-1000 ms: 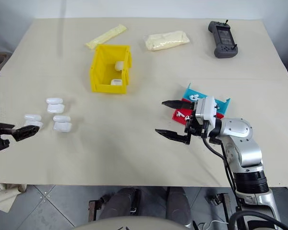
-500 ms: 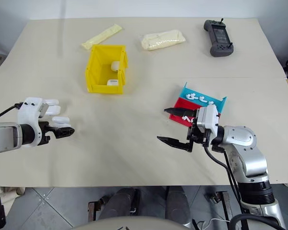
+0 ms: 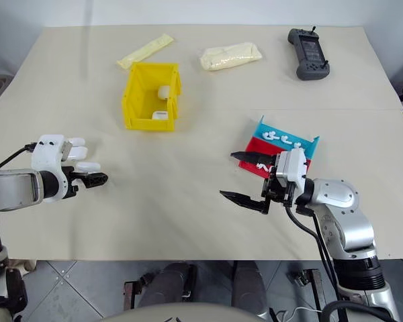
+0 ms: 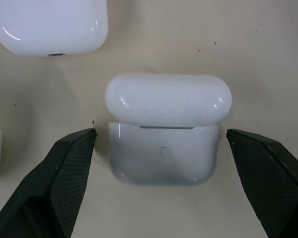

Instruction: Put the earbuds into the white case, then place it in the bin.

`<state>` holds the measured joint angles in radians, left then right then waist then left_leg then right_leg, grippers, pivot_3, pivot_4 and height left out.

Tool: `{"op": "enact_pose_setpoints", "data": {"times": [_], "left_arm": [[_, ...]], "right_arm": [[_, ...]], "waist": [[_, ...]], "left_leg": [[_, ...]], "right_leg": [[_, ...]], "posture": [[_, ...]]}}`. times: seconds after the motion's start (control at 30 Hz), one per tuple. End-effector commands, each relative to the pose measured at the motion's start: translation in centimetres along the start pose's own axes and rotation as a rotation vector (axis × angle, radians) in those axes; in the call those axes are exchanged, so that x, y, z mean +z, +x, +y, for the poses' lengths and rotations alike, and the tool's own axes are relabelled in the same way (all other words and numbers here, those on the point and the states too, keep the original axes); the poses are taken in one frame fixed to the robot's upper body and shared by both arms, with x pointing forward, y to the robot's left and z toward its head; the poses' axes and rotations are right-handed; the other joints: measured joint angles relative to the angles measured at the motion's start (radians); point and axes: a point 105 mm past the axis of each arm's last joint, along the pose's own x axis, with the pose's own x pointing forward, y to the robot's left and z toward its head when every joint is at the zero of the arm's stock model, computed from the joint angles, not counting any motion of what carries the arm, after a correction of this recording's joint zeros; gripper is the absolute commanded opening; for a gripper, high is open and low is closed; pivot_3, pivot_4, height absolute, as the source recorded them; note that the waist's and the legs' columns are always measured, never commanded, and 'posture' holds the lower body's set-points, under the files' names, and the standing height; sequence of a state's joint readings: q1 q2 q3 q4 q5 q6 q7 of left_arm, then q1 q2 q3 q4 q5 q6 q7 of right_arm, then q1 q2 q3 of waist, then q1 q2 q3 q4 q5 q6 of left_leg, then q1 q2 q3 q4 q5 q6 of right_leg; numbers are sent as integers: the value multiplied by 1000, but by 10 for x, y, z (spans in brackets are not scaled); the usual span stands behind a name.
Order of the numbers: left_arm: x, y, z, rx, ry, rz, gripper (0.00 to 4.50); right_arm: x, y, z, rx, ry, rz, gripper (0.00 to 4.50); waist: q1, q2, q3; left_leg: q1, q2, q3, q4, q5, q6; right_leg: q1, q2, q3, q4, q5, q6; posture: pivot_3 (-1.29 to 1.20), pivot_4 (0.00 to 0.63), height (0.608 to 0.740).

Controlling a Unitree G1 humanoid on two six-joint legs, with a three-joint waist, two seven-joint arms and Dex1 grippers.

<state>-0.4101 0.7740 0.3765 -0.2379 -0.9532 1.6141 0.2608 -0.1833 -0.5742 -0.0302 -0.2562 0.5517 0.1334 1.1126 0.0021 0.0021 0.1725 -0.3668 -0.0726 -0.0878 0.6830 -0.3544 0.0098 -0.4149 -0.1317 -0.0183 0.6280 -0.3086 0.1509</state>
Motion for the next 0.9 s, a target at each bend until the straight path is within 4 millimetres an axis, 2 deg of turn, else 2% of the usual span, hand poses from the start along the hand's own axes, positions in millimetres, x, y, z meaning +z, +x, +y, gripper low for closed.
{"op": "enact_pose_setpoints", "data": {"times": [0.03,0.1,0.2,0.23,0.33,0.43,0.5,0.57,0.63,0.73,0.8,0.83,0.9], "left_arm": [[0,1,2,21,-17,-9,4300],[-3,2,-1,5,-10,0,3857],[-7,2,-2,-1,-19,8,2958],[-9,2,-1,1,-25,10,2807],[-12,1,3,4,-45,8,2808],[-6,-6,3,-5,-73,-56,2808],[15,-18,-4,-94,-92,-252,2808],[35,-40,-14,-230,-66,-493,2808],[39,-56,-20,-327,-24,-642,2808],[28,-62,-28,-375,88,-664,2808],[3,-55,-36,-426,229,-552,2808],[-3,-55,-39,-450,286,-535,2808],[-5,-55,-43,-472,360,-550,2808]], "right_arm": [[13,2,3,7,-40,-43,4500],[12,2,3,8,-39,-43,4500],[12,3,2,8,-39,-46,4500],[12,3,2,7,-39,-47,4500],[12,4,1,7,-40,-48,4500],[12,4,0,6,-43,-47,4500],[11,3,-1,4,-46,-44,4500],[11,3,-2,5,-48,-40,4500],[11,2,-3,7,-50,-34,4500],[11,1,-5,11,-53,-28,4500],[13,1,-6,12,-59,-27,4500],[13,1,-6,11,-61,-27,4500],[13,0,-6,7,-61,-27,4500]], "waist": [[0,0,0],[0,0,0],[0,0,0],[0,0,0],[-2,0,0],[-2,0,0],[-2,0,0],[-4,0,0],[-5,0,0],[-4,0,0],[-3,0,0],[-4,0,0],[-1,1,1]], "left_leg": [[0,0,0,0,0,0],[1,0,0,0,0,0],[1,0,0,0,0,0],[1,0,0,0,0,0],[1,0,0,0,0,0],[1,0,0,0,0,0],[0,0,0,-1,0,0],[0,0,0,0,0,0],[-1,1,0,0,0,0],[0,1,0,-1,0,0],[0,1,0,-1,0,0],[0,1,0,-1,0,0],[0,0,0,-2,0,0]], "right_leg": [[0,0,0,0,0,0],[0,0,0,0,0,0],[0,0,0,0,0,0],[0,0,0,0,0,0],[0,0,0,0,0,0],[0,0,0,0,0,0],[0,0,0,0,0,0],[0,0,0,-1,0,0],[0,0,-1,-2,0,0],[1,0,-2,-7,0,0],[1,0,-1,-7,0,0],[1,0,0,-7,0,0],[1,-1,1,-7,0,-1]], "posture": [[0,150,740],[0,150,740],[0,150,740],[0,150,740],[0,150,740],[0,150,740],[0,150,740],[0,150,740],[0,150,740],[0,150,740],[0,150,740],[0,150,740],[0,150,740]]}}
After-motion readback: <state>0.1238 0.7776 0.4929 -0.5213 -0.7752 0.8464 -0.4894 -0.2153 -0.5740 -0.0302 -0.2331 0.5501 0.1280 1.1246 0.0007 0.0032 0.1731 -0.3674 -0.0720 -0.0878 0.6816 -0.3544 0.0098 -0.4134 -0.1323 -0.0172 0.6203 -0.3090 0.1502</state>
